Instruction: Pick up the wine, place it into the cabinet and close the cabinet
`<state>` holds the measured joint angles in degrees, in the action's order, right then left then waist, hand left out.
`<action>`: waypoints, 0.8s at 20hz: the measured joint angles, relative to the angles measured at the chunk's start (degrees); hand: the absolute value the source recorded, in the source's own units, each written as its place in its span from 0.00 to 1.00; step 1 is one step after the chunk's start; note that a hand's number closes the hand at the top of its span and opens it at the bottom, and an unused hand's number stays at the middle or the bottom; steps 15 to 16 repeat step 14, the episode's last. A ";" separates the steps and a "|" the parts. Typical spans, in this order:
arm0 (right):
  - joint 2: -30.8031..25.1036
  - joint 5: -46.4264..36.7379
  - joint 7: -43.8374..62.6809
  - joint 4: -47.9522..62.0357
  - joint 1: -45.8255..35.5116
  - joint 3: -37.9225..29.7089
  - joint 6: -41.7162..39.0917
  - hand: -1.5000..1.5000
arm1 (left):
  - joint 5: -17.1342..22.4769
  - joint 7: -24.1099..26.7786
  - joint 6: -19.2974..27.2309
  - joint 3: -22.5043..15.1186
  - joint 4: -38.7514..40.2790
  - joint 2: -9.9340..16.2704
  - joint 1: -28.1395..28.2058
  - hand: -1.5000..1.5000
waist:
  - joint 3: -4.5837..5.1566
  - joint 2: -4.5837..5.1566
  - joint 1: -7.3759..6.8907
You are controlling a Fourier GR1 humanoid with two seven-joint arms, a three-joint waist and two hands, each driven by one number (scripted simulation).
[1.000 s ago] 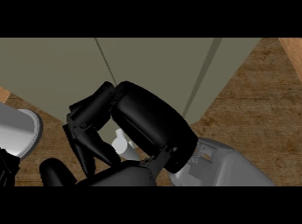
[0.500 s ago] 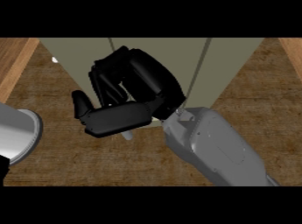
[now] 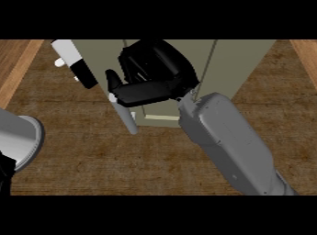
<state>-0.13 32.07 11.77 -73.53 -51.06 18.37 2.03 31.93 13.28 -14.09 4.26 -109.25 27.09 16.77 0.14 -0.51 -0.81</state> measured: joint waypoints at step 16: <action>-1.19 0.02 -6.31 9.15 -3.15 -2.29 -12.68 1.00 | -1.63 0.56 -1.92 0.24 0.61 -1.28 0.03 1.00 | 0.86 -1.16 -1.82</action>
